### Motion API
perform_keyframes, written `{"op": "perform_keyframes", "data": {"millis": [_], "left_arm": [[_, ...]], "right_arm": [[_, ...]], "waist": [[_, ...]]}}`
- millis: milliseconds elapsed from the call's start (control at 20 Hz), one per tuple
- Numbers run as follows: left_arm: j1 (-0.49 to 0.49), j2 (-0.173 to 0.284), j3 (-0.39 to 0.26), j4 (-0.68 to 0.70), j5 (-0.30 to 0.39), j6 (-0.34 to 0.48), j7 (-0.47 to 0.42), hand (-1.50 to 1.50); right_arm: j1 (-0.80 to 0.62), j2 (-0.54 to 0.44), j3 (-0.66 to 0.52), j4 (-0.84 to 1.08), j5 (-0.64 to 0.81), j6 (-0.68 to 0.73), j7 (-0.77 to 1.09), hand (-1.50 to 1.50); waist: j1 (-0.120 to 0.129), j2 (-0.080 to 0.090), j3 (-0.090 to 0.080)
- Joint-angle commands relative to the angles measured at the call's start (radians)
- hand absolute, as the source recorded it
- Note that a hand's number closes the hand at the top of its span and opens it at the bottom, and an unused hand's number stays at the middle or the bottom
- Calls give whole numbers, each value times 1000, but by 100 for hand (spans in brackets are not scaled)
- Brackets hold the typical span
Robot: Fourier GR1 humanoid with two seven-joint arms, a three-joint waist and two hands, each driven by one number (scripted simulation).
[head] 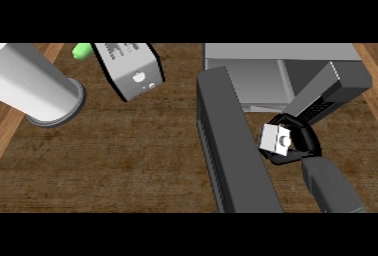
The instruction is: Pick up the milk, place it into the microwave and close the microwave
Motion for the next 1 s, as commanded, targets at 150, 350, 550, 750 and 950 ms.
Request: {"op": "perform_keyframes", "data": {"millis": [150, 350, 550, 750, 950], "left_arm": [[57, -21, 18, 14, -12, -35, -47, -150], [42, -21, 5, -1, 5, -20, -14, -150], [22, 1, 53, -38, 68, -9, 58, -150], [19, -9, 65, 21, 41, -51, 4, -150], [-17, 9, 67, 58, 28, -64, 1, -150]], "right_arm": [[18, 14, 31, -208, -26, 62, 113, 150], [-25, 109, 45, -220, 3, -78, 142, 150], [-171, 140, 27, -147, 27, -180, 209, 150], [-288, 59, 23, -71, 83, -224, 255, 150], [-404, 94, 31, 19, 131, -318, 325, 150]], "waist": [[-13, -5, -2], [-9, -4, -1], [2, -1, -1], [15, 4, -1], [18, 7, -1]]}}
